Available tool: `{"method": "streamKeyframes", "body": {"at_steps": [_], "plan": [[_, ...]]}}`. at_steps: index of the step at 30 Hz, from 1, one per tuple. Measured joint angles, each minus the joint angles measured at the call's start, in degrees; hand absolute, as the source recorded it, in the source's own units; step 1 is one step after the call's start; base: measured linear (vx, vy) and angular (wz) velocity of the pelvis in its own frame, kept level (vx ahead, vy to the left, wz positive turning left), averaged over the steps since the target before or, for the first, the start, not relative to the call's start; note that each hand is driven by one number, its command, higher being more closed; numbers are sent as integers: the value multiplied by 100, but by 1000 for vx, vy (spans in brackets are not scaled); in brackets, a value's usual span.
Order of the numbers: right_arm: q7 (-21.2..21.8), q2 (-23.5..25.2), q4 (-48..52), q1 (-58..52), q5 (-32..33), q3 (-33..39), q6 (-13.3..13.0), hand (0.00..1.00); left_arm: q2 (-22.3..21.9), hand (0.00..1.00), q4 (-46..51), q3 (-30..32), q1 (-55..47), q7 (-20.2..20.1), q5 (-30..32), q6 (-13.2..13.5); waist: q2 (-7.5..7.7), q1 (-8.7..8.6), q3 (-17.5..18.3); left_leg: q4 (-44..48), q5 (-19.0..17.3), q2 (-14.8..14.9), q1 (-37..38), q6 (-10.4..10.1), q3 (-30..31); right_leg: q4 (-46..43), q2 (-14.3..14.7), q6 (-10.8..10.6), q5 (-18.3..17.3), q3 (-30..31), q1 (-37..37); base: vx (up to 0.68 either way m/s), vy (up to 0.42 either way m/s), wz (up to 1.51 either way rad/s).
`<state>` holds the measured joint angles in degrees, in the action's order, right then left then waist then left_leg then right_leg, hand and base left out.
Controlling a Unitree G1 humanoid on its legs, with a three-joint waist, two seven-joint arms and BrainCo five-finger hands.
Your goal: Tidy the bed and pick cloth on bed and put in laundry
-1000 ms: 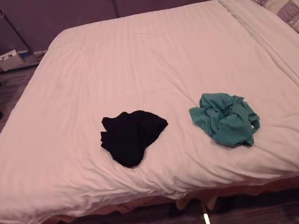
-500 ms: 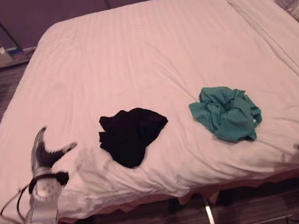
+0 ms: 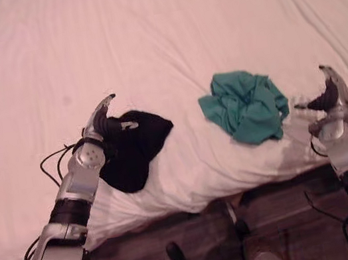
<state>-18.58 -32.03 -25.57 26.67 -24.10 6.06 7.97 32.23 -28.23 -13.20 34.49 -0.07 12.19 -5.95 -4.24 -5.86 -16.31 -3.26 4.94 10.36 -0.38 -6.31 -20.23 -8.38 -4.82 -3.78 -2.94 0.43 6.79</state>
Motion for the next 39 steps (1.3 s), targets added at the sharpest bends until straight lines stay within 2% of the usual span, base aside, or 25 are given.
{"method": "streamKeyframes", "body": {"at_steps": [3, 6, 7, 10, 12, 16, 19, 22, 25, 26, 30, 34, 37, 39], "plan": [[-1, 1, 22, 60, 7, -33, 6, 0, -92, 0, -185, -68, -171, -5, 0, -336, 12, -1, -161, 25, 0, -68, -79, 1, -29, 90, -69, -22, 122, 49, 50, -35, 54, -3], [-1, 1, 45, 80, 51, -33, 13, 0, -206, 0, -322, 50, -294, 62, 101, -348, 10, 20, -319, 34, 12, -120, -150, 18, -13, 116, -131, -61, 145, 22, 79, -37, 21, 6], [-2, 0, 48, 143, 59, -32, 13, 0, -256, 100, -330, 137, -348, 174, 212, -271, 13, 20, -385, 77, 10, -130, -206, 21, -3, 121, -148, -88, 162, 16, 112, -51, 12, 5], [-5, -24, 52, 404, 104, -29, 14, 0, -291, 100, -321, 324, -346, 326, 359, -186, -11, 4, -500, 224, -18, -133, -502, 66, 93, 116, -173, -144, 196, -16, 315, -70, -2, 7], [-17, -177, 54, 691, 120, -30, 62, 0, -345, 100, -296, 600, -269, 524, 480, -23, -90, 2, -722, 314, -4, -135, -694, 106, 138, 23, -188, -175, 210, -17, 506, -103, -6, 3], [-32, -475, -3, 1097, 226, -48, 175, 0, -388, 100, -292, 869, -229, 685, 491, 230, -244, 43, -813, 372, 50, -179, -1065, 194, 230, -262, -235, -239, 164, -30, 957, -70, 0, 9], [-30, -752, -10, 1547, 328, -467, 197, 0, -417, 100, -253, 904, -228, 841, 403, 464, -341, 74, -829, 381, 98, -276, -1340, 259, 305, -587, -342, -322, 48, -41, 1340, -9, 11, 15], [-4, -875, -8, 1885, 327, -758, 245, 0, -559, 100, 39, 903, -233, 914, 276, 658, -392, 219, -836, 502, 120, -429, -1722, 291, 429, -1093, -534, -390, -186, -68, 1842, 29, -6, 28], [120, -901, -7, 2052, 327, -878, 403, 0, -764, 100, 484, 896, -309, 936, 50, 712, -427, 338, -855, 736, 102, -540, -2066, 312, 606, -1603, -727, -386, -448, -217, 2186, 64, -51, 51], [169, -900, -6, 2127, 328, -895, 454, 100, -811, 100, 637, 896, -419, 939, -57, 748, -432, 374, -867, 813, 84, -556, -2134, 332, 626, -1720, -768, -379, -510, -238, 2256, 65, -70, 28], [666, -911, -236, 2305, 342, -917, 621, 100, -938, 100, 991, 885, -1022, 961, -487, 981, -464, 353, -889, 1044, -25, -629, -2183, 379, 748, -2064, -931, -357, -737, -372, 2278, 50, -71, 20], [1019, -1013, -658, 2326, 561, -942, 552, 100, -1086, 100, 1001, 819, -1446, 969, -828, 1179, -466, 357, -888, 1111, -97, -633, -1982, 371, 777, -2230, -991, -353, -879, -394, 2111, 5, -69, 5], [1105, -927, -1215, 2145, 1044, -920, 118, 100, -1146, 100, 970, 572, -1837, 821, -1021, 1203, -448, 349, -885, 935, -79, -618, -1544, 347, 900, -2061, -934, -338, -914, -554, 1609, 1, -64, 7], [1110, -682, -1197, 1587, 1561, -740, -318, 100, -1193, 100, 1031, 588, -2215, 616, -1153, 1182, -378, 336, -843, 737, -31, -497, -1242, 276, 934, -1738, -788, -302, -839, -674, 1208, 34, -69, -5]]}}
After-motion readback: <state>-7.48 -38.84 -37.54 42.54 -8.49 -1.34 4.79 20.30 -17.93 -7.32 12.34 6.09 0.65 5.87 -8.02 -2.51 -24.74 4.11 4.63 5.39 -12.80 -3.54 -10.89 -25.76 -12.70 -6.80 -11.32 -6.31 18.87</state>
